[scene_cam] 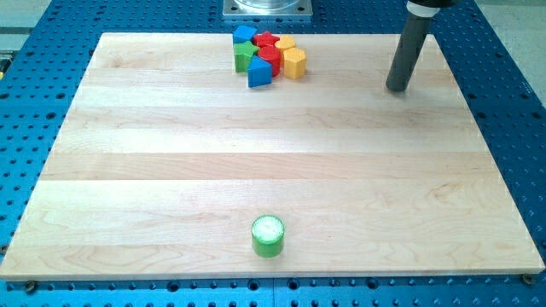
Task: Point your hand to the bottom left of the triangle
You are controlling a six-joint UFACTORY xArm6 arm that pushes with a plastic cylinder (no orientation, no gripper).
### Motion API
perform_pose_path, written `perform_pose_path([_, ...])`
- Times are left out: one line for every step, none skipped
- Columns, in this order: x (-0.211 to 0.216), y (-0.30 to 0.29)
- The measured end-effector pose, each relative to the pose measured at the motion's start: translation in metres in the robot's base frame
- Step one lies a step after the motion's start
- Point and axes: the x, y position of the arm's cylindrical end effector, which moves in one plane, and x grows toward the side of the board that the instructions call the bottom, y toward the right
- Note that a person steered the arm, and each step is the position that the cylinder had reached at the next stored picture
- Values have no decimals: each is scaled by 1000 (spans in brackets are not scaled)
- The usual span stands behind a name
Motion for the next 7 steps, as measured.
perform_pose_path([0,-1])
perform_pose_path([6,-5])
perform_pose_path([6,-8])
perform_pose_path([6,-17])
perform_pose_path([6,-17])
perform_pose_path([6,-21])
perform_pose_path([24,-68])
